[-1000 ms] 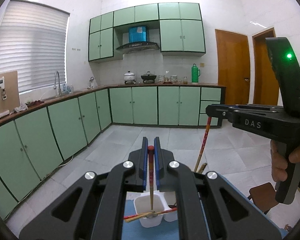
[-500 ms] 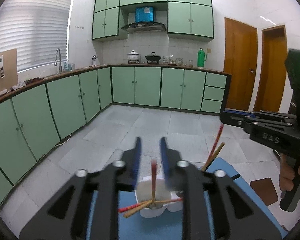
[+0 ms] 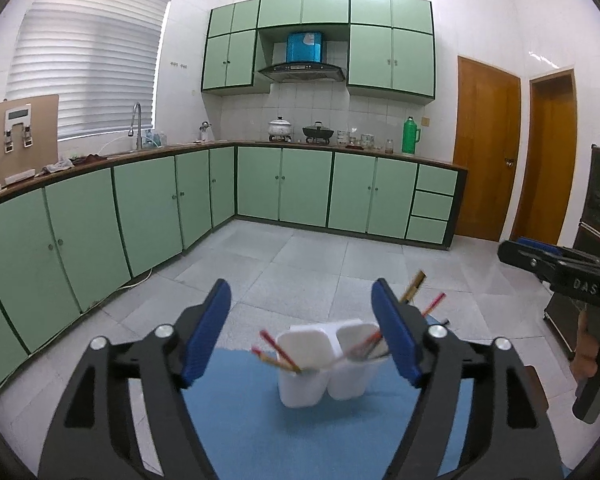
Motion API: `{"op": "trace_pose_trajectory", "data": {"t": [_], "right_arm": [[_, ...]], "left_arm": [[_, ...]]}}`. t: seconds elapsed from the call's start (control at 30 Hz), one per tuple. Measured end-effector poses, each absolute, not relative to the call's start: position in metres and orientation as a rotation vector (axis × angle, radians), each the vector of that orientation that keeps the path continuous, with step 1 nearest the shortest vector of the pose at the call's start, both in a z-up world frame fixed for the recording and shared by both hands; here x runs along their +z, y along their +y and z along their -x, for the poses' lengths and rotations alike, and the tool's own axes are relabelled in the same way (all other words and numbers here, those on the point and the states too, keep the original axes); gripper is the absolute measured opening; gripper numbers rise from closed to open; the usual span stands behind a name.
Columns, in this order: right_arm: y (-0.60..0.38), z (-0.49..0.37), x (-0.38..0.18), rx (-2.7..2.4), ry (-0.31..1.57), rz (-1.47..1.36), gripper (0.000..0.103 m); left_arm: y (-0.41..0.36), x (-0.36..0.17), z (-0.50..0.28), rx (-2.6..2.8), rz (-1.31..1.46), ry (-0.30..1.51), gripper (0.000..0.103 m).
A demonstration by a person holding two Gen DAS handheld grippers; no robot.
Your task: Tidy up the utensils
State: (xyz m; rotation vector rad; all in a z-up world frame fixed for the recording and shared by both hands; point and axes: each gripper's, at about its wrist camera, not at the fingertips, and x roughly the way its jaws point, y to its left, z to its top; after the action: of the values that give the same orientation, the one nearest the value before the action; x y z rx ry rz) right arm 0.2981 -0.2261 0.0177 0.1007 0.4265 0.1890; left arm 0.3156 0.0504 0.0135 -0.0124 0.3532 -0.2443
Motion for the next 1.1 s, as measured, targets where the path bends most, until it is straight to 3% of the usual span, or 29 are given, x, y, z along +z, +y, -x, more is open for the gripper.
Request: {"op": "trace_pose_trajectory", "data": {"t": [0.13,0.37,1.1], "right_arm": [[-0.231,-0.265,0.003,0.17,0.439,-0.117,0.082],[-0.227,-0.214,-0.021,0.151,0.474,-0.094,0.097],[-0.214,-0.127,-0.023,0.198,0.472,-0.12,0.097]], "left_arm": [[0.05,0.003,-0.283,-0.226,0.017,0.365,0.086],[0.052,-0.021,-0.232,-0.185,0.027,0.412,0.094],[0.051,-0.016,-0.131,-0.195,0.026,0.422,0.096]]}}
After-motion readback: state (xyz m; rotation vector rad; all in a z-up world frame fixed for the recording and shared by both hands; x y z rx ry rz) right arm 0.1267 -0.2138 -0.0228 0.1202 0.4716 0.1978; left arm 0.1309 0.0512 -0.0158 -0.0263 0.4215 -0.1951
